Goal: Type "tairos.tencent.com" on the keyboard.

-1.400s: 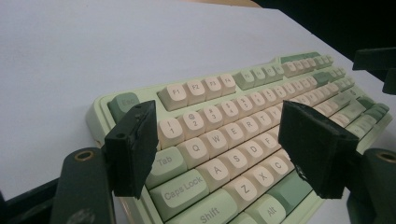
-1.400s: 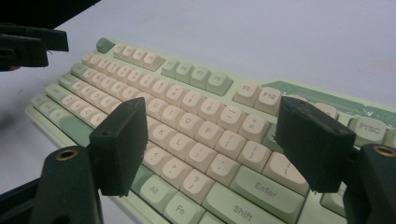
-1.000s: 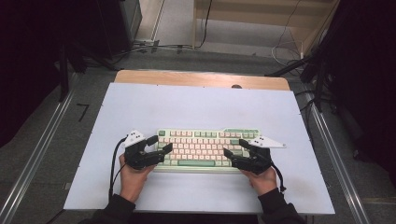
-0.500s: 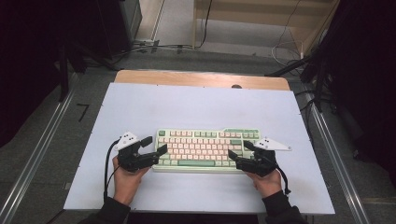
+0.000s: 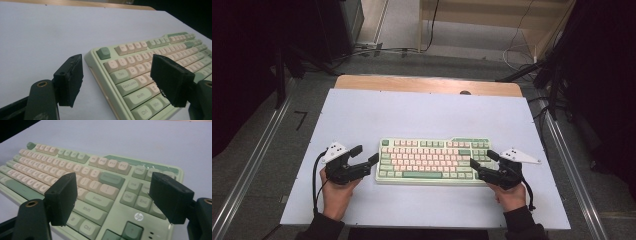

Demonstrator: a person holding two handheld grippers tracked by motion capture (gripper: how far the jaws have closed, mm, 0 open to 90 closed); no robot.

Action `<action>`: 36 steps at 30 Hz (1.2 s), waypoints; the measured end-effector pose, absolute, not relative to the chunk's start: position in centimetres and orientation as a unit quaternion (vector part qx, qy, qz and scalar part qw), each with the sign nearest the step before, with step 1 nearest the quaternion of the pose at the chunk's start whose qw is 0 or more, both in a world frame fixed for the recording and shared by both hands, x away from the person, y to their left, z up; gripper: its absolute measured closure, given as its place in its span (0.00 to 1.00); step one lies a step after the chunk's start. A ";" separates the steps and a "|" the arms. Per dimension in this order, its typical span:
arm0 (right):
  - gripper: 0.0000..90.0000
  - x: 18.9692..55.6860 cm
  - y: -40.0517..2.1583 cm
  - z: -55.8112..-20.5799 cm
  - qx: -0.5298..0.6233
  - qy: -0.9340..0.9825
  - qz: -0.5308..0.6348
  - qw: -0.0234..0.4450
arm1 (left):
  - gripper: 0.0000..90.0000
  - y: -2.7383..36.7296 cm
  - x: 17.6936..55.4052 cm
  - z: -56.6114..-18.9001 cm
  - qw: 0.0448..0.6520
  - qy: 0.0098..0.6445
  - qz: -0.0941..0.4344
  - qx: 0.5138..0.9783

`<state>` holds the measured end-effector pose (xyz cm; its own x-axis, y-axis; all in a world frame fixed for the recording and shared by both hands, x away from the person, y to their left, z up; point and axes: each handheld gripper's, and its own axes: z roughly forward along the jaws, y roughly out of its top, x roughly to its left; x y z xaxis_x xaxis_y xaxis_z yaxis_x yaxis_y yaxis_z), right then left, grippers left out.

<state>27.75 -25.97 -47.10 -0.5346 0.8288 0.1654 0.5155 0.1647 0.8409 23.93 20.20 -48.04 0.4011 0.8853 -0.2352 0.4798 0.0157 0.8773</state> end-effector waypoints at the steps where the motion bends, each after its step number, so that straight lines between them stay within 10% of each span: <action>1: 0.23 27.7 -26.2 -47.1 0.454 0.743 0.462 0.171 | 0.29 20.3 23.8 -48.0 0.497 0.508 0.209 0.672; 36: 0.23 28.9 -36.1 -48.6 0.552 0.682 0.417 0.238 | 0.25 25.6 25.0 -49.1 0.437 0.588 0.281 0.620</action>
<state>28.89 -36.08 -48.56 -0.2782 0.9510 0.1349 0.5542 0.0443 0.8312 25.01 25.59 -49.10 0.1502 0.9748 -0.1651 0.4841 0.0731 0.8720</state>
